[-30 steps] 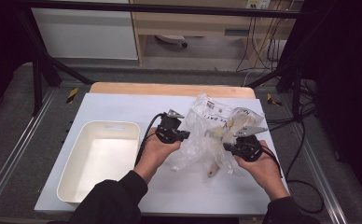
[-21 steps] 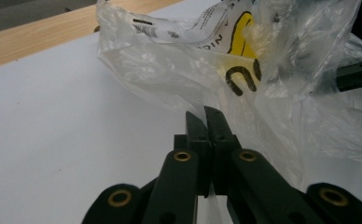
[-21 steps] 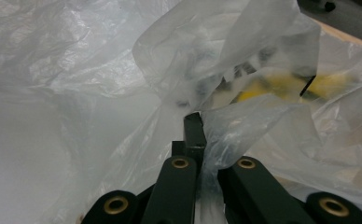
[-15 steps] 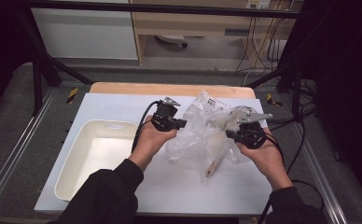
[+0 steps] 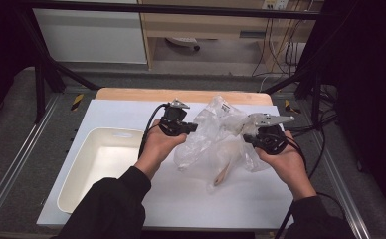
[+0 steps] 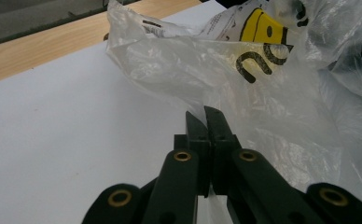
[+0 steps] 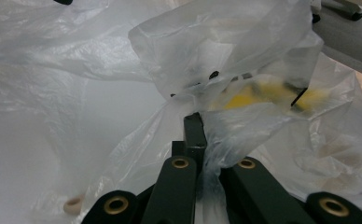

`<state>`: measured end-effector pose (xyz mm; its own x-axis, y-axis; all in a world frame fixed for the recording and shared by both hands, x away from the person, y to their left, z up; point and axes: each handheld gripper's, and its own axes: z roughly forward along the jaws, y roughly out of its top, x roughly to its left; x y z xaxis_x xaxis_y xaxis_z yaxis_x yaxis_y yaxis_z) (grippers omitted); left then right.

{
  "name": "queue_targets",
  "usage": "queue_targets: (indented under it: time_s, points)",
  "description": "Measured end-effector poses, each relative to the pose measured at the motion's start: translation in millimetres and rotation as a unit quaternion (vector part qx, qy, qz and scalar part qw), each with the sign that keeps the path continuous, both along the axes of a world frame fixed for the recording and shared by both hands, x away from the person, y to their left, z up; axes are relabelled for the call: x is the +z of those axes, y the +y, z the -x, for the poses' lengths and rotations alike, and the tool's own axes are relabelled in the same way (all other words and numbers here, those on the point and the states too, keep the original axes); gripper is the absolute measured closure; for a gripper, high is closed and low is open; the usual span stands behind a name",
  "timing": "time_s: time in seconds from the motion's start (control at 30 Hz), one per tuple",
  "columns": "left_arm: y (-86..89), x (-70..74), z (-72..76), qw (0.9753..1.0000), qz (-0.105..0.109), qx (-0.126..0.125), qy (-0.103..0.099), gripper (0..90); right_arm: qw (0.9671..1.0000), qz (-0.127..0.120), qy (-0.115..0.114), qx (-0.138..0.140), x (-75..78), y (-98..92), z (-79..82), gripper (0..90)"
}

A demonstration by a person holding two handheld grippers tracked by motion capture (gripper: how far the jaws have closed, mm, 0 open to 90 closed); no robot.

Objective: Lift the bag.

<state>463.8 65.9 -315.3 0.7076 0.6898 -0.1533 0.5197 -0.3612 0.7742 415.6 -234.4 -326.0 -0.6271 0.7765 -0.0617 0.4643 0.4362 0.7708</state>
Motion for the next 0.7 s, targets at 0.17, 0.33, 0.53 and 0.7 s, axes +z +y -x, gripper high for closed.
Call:
queue_targets:
  time_s: [0.17,0.33,0.53,0.7]
  points:
    - [6.1,8.2,-3.2,1.0000,0.005,0.007,-0.003,90.0,1.0000,0.001,-0.006,-0.002,8.3,-2.8,-0.6,90.0]
    - [13.3,16.0,-5.9,0.9998,0.007,0.013,-0.010,90.0,0.9999,0.000,-0.010,-0.001,15.4,-3.1,-2.5,90.0]
    - [22.8,21.5,-11.1,0.9997,0.002,0.020,-0.016,90.0,0.9997,-0.011,-0.021,-0.004,28.7,-5.0,-5.2,90.0]
    - [33.4,24.0,-17.3,0.9995,-0.007,0.028,-0.016,90.0,0.9993,-0.022,-0.028,-0.011,42.6,-11.9,-8.7,90.0]
